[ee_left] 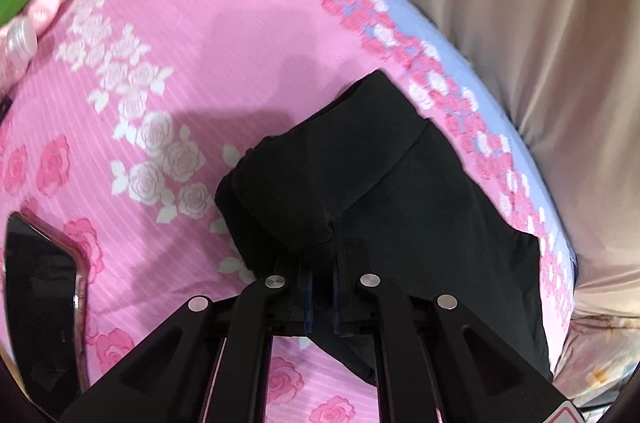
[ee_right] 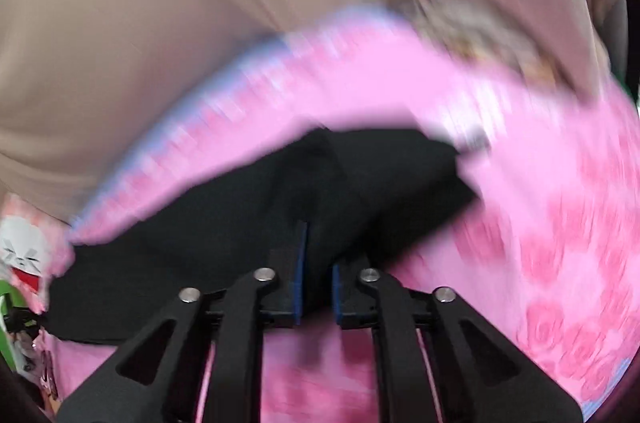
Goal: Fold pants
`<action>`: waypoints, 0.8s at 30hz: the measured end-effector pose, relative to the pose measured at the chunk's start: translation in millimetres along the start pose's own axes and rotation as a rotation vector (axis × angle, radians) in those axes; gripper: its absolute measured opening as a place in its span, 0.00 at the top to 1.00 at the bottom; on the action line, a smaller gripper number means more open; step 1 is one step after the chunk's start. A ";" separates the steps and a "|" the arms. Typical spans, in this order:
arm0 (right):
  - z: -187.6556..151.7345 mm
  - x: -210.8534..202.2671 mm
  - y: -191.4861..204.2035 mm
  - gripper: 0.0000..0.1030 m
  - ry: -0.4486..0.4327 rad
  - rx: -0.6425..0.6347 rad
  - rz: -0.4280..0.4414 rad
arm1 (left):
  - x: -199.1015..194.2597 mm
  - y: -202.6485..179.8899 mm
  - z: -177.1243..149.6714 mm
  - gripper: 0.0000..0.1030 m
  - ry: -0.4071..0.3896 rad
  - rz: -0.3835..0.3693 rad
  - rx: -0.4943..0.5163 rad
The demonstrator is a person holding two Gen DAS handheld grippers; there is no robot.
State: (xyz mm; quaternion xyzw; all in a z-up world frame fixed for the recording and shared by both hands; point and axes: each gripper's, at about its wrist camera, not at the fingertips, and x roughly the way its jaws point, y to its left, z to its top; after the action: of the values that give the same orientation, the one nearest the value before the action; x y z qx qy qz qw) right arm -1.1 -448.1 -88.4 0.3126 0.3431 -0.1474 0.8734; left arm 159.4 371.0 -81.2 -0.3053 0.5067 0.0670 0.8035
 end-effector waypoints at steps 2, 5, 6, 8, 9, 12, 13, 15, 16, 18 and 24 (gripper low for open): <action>2.6 -16.3 -1.7 0.83 -0.029 0.013 -0.027 | -5.9 -2.3 -4.2 0.90 -0.019 0.023 0.016; 3.6 -48.8 2.4 0.72 -0.133 -0.030 -0.199 | -36.4 -8.3 -13.8 0.85 -0.088 0.045 0.052; 3.3 -58.5 5.6 0.72 -0.166 -0.040 -0.227 | -49.0 -10.5 -16.9 0.83 -0.118 0.050 0.058; 3.5 -76.9 19.8 0.72 -0.227 -0.065 -0.213 | -82.2 -23.5 -26.4 0.83 -0.215 0.087 0.092; 3.9 -81.4 29.9 0.72 -0.239 -0.086 -0.177 | -91.0 -29.5 -29.2 0.84 -0.248 0.100 0.105; 4.3 -73.4 94.8 0.73 -0.226 -0.221 -0.039 | -123.8 -74.7 -47.2 0.82 -0.377 0.120 0.222; 0.8 -64.7 119.8 0.73 -0.199 -0.272 0.010 | -128.5 -94.2 -55.7 0.73 -0.402 0.108 0.269; -15.2 -35.6 182.8 0.76 -0.108 -0.396 0.151 | -120.5 -124.6 -69.7 0.38 -0.385 0.030 0.339; -24.9 -18.9 214.2 0.76 -0.059 -0.455 0.208 | -108.4 -135.2 -75.5 0.37 -0.352 0.000 0.364; -47.1 13.0 271.4 0.79 0.026 -0.565 0.282 | -74.8 -148.2 -87.7 0.38 -0.269 -0.013 0.406; -101.0 98.8 420.7 0.84 0.212 -0.787 0.373 | 2.1 -140.9 -125.1 0.47 -0.168 0.016 0.462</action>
State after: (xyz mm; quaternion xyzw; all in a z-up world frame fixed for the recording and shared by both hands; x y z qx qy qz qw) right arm 217.5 -66.9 -27.0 0.0265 0.3983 0.1872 0.8976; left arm 122.5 187.3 -60.9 -0.1027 0.4423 -0.0189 0.8908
